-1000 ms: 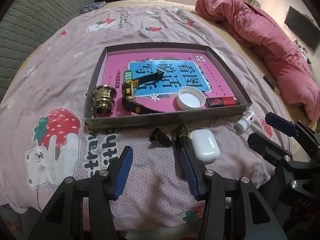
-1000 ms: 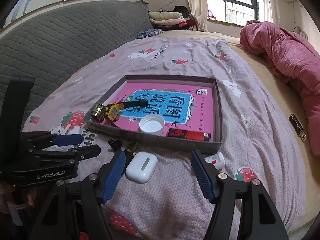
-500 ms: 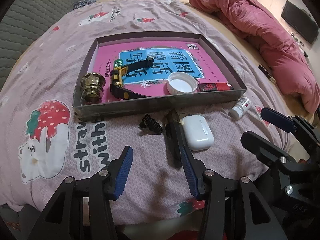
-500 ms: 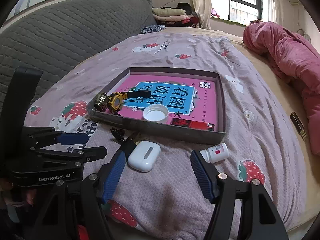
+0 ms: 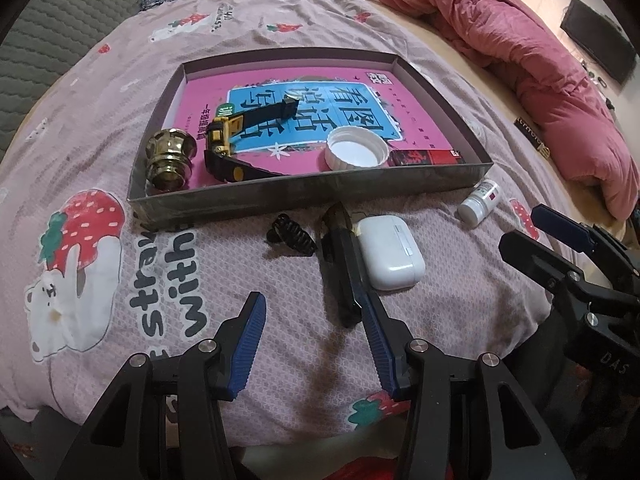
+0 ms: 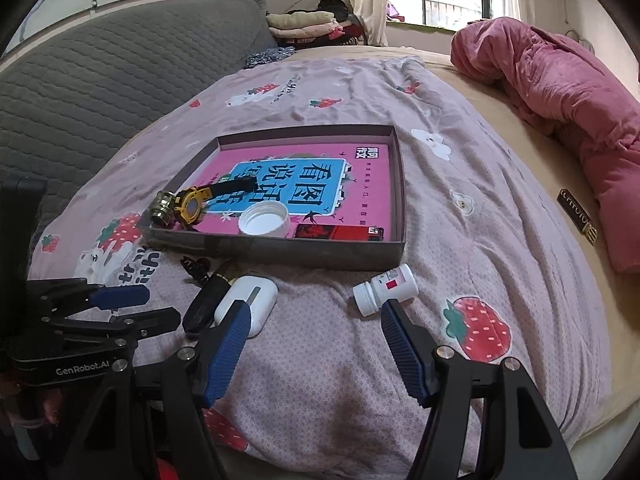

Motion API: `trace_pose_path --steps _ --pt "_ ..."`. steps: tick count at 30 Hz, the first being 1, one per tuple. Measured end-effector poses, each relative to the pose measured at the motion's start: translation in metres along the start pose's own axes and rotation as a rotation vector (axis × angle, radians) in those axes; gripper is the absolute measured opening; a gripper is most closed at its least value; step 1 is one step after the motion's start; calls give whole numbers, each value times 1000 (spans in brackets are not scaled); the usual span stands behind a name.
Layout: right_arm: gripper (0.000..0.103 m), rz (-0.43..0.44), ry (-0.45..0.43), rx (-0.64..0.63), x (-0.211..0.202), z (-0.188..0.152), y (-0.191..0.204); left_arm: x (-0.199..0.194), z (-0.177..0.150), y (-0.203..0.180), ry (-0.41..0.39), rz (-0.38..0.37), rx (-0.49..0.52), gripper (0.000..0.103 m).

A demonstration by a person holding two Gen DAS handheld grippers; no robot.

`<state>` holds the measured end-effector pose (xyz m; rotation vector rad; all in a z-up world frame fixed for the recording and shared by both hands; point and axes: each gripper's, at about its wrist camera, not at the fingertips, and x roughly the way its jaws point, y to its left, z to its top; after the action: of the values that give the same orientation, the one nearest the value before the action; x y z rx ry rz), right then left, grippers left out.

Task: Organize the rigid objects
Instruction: 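Withdraw both open tools from the tray toward the earbuds case and black item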

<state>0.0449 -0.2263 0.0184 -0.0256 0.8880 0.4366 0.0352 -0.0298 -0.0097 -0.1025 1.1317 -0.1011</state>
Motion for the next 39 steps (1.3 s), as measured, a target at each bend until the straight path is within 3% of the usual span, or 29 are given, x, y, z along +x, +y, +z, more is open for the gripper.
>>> trace_pose_path --steps 7,30,39 --pt "67 24 19 -49 6 -3 12 5 -1 -2 9 -5 3 52" --pt "67 -37 40 71 21 -8 -28 39 6 -11 36 21 -4 51" --pt "67 -61 41 85 26 -8 -36 42 15 -5 23 -33 -55 29"
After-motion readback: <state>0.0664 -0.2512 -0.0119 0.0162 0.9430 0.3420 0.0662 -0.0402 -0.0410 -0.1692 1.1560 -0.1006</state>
